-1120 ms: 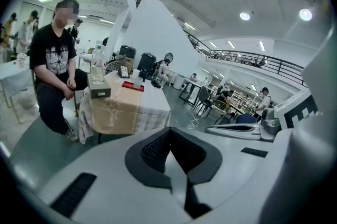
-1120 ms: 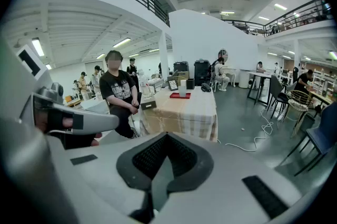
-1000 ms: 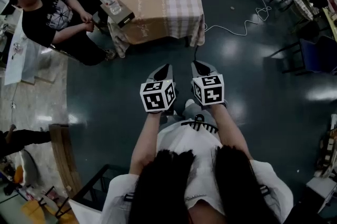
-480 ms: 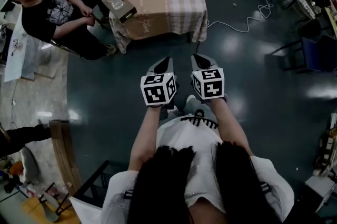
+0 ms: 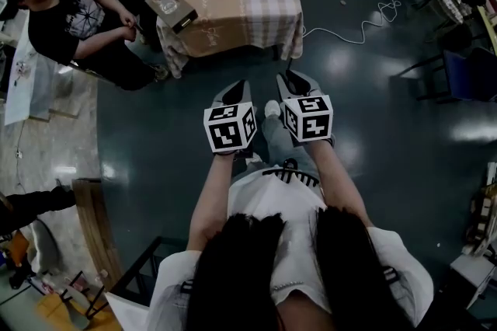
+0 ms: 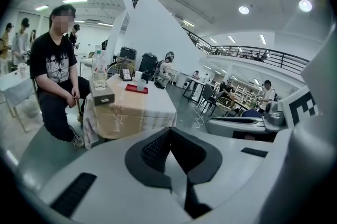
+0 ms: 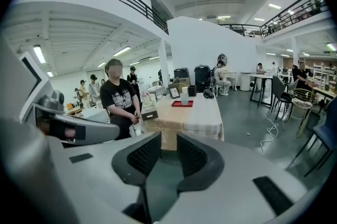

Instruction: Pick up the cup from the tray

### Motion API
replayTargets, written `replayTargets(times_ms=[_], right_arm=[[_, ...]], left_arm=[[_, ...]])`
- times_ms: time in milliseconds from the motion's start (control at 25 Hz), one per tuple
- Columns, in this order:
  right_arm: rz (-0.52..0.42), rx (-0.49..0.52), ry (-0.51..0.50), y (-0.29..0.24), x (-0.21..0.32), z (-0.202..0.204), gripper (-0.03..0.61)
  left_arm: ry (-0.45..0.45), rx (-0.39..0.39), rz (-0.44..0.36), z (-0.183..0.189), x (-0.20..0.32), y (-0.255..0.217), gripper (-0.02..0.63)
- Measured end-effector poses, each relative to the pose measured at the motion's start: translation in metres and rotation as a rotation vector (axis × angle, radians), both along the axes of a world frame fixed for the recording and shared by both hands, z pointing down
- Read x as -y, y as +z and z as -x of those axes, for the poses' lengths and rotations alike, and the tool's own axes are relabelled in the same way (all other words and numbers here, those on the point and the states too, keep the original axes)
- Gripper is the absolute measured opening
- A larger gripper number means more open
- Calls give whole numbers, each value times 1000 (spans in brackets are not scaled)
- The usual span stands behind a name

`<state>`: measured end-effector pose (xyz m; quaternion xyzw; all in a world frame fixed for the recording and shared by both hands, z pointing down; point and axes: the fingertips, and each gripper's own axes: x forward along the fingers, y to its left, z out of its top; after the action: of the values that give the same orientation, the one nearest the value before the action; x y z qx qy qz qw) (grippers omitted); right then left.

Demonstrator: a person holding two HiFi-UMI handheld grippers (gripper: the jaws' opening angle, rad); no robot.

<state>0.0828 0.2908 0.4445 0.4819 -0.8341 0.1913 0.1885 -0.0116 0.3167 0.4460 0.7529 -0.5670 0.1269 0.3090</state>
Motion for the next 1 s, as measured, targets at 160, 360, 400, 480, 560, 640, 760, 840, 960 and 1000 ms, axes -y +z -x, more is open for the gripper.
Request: replayTargets(times_ms=[160, 360, 400, 480, 560, 640, 760, 840, 960, 1000], right_arm=[[18, 11, -45, 5, 12, 9, 147], [3, 45, -41, 0, 46, 9, 178], [-2, 48, -37, 0, 55, 8, 185], [6, 44, -44, 4, 69, 10, 202], [19, 43, -56, 8, 84, 15, 216], [20, 45, -62, 9, 101, 19, 232], [18, 31, -82, 13, 124, 24, 259], [20, 26, -91, 13, 142, 26, 265], [26, 32, -95, 12, 170, 26, 268], [26, 30, -97, 12, 179, 26, 268]], left_arm=[[-6, 23, -5, 2, 16, 0, 5], [-42, 42, 5, 9, 43, -4, 5], [-44, 45, 2, 11, 50, -5, 5], [-56, 39, 10, 15, 63, -2, 5], [-76, 32, 21, 22, 77, 2, 5], [-90, 35, 33, 28, 94, 6, 5], [-92, 41, 60, 31, 117, 14, 5], [-93, 46, 65, 32, 135, 14, 5], [-105, 50, 67, 32, 164, 14, 5], [-109, 52, 72, 32, 172, 15, 5]])
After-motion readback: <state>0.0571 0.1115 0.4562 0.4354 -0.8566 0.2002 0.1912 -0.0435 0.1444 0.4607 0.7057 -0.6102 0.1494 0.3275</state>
